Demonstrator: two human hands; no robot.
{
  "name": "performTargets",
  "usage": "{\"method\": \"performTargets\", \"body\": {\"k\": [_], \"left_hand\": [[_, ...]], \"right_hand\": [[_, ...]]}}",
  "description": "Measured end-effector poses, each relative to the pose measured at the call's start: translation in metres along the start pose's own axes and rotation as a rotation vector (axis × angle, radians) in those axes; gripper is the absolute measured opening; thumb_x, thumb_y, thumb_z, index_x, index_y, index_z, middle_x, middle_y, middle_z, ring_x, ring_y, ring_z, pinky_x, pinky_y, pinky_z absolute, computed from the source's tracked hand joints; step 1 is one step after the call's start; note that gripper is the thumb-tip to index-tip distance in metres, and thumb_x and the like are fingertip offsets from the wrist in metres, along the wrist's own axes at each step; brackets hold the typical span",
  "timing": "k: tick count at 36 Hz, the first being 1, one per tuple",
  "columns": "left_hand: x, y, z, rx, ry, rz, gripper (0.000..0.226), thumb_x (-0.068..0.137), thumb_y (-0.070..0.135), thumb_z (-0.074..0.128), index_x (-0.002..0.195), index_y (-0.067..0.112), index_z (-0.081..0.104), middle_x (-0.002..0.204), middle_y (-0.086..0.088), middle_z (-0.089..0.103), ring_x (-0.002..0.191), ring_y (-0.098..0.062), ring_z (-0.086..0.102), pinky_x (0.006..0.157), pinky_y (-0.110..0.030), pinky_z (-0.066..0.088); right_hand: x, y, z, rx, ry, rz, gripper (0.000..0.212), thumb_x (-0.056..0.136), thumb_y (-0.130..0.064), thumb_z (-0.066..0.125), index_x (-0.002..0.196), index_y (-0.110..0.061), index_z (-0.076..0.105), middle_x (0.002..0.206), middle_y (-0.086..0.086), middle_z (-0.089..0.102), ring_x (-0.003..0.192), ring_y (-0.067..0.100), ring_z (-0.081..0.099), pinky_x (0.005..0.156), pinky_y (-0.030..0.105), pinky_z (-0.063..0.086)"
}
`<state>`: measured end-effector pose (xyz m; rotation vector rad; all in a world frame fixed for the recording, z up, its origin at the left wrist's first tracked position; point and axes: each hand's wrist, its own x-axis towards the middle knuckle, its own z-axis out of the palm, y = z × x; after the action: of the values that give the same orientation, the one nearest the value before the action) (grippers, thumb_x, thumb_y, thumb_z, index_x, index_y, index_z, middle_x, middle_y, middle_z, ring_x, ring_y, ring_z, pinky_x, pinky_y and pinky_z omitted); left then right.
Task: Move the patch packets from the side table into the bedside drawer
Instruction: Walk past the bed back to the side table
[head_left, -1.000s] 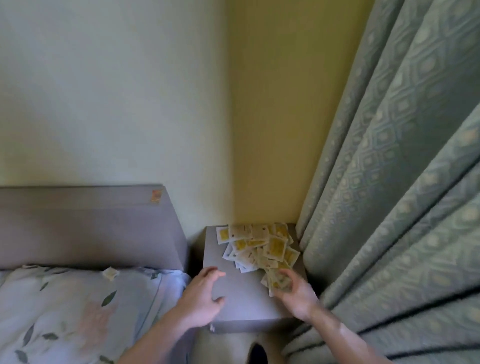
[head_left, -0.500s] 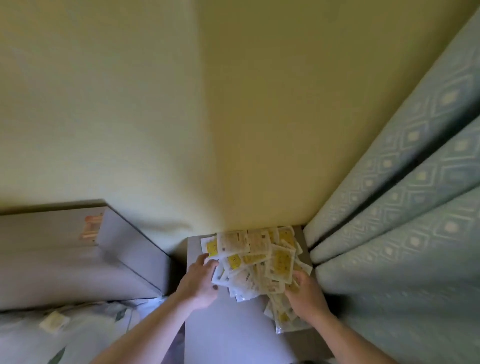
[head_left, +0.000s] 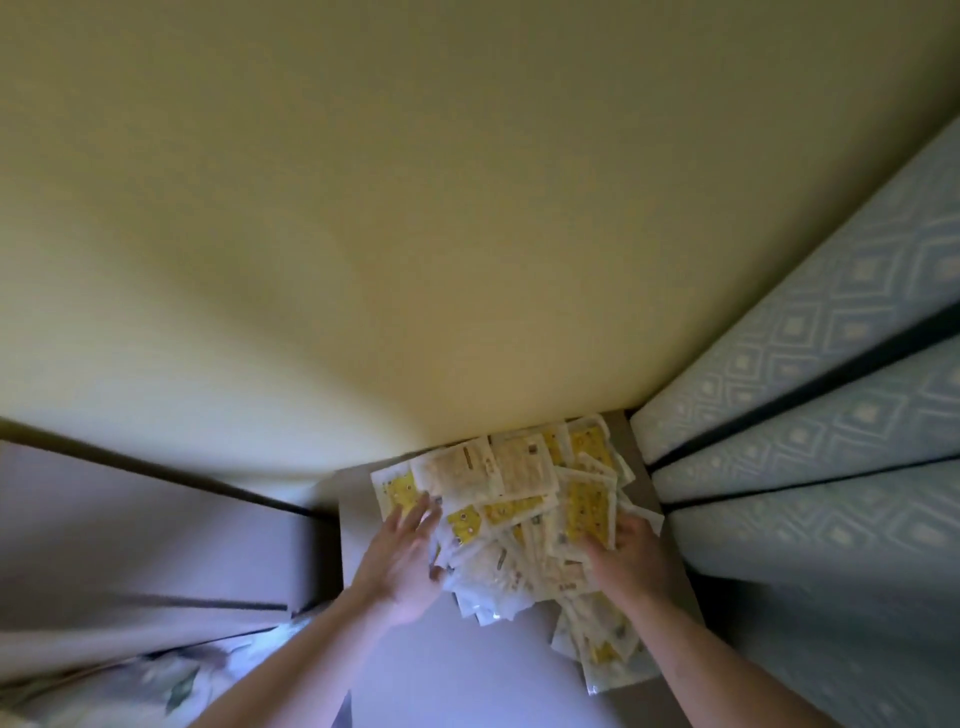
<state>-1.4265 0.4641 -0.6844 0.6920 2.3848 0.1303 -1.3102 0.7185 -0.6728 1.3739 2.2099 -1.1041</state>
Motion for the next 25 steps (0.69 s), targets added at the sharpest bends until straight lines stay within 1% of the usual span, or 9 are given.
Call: {"method": "performTargets", "body": {"k": [4,7,9,11,13,16,20,23,25], "left_hand": [[-0.002,-0.002,0.007,-0.04,0.138,-0.019,0.063,0.092,0.041,0.055,0.151,0.023,0.038,0.153,0.005,0.044,0.144,-0.022,0.033,0.119,-0.032,0.029],[0.012,-0.003,-0.003,-0.166,0.317,-0.092,0.049,0.085,0.037,0.064,0.132,0.023,0.057,0.132,0.005,0.059,0.125,-0.021,0.052,0.106,-0.03,0.042],[0.026,-0.004,-0.015,-0.246,0.392,-0.161,0.049,0.084,0.034,0.07,0.129,0.02,0.059,0.134,0.002,0.057,0.124,-0.025,0.052,0.105,-0.033,0.043],[0.042,-0.004,-0.025,-0.265,0.38,-0.225,0.057,0.085,0.04,0.071,0.135,0.019,0.054,0.142,0.001,0.051,0.13,-0.026,0.047,0.108,-0.036,0.041],[0.054,-0.003,-0.03,-0.278,0.331,-0.292,0.065,0.086,0.049,0.069,0.139,0.019,0.049,0.144,0.0,0.048,0.131,-0.027,0.045,0.107,-0.039,0.042],[0.063,0.002,-0.03,-0.268,0.271,-0.354,0.072,0.084,0.059,0.067,0.139,0.018,0.046,0.144,-0.001,0.044,0.131,-0.027,0.043,0.102,-0.044,0.047],[0.064,0.006,-0.02,-0.254,0.277,-0.398,0.081,0.078,0.06,0.074,0.141,0.02,0.042,0.146,-0.001,0.04,0.132,-0.027,0.038,0.103,-0.046,0.043],[0.063,0.005,-0.016,-0.266,0.263,-0.459,0.08,0.074,0.061,0.076,0.135,0.022,0.044,0.138,0.0,0.048,0.13,-0.026,0.039,0.099,-0.041,0.037],[0.061,0.003,-0.016,-0.255,0.24,-0.485,0.073,0.072,0.061,0.077,0.128,0.023,0.048,0.13,0.0,0.055,0.126,-0.025,0.041,0.094,-0.038,0.035]], "right_hand": [[0.006,-0.005,0.003,0.059,0.013,0.048,0.048,0.079,-0.045,0.077,0.113,-0.015,0.061,0.102,0.003,0.068,0.083,0.025,0.064,0.061,0.024,0.047],[0.013,-0.006,0.006,0.096,0.026,0.082,0.05,0.074,-0.045,0.082,0.105,-0.017,0.056,0.096,0.001,0.068,0.08,0.024,0.065,0.062,0.028,0.05],[0.018,-0.002,0.01,0.081,0.038,0.1,0.05,0.071,-0.049,0.083,0.102,-0.021,0.056,0.092,-0.002,0.068,0.08,0.023,0.067,0.064,0.032,0.055],[0.023,0.006,0.014,0.073,0.051,0.101,0.041,0.07,-0.051,0.081,0.095,-0.026,0.059,0.088,-0.007,0.069,0.077,0.019,0.067,0.067,0.036,0.059],[0.019,0.012,0.013,0.053,0.038,0.099,0.021,0.079,-0.035,0.074,0.095,-0.027,0.065,0.094,-0.005,0.07,0.083,0.02,0.066,0.074,0.038,0.059],[0.01,0.02,0.006,0.06,0.0,0.125,0.018,0.087,-0.024,0.068,0.104,-0.022,0.066,0.101,0.001,0.067,0.087,0.022,0.062,0.068,0.028,0.05],[0.005,0.014,-0.002,0.123,-0.007,0.1,0.013,0.087,-0.032,0.07,0.092,-0.02,0.068,0.089,-0.002,0.069,0.073,0.013,0.061,0.056,0.022,0.045],[0.008,0.004,0.004,0.161,0.003,0.101,0.027,0.08,-0.048,0.075,0.081,-0.021,0.071,0.079,-0.007,0.071,0.071,0.014,0.064,0.06,0.025,0.05],[0.01,0.001,0.012,0.168,0.006,0.117,0.031,0.077,-0.051,0.076,0.084,-0.021,0.071,0.08,-0.007,0.071,0.07,0.013,0.064,0.055,0.023,0.047]]}}
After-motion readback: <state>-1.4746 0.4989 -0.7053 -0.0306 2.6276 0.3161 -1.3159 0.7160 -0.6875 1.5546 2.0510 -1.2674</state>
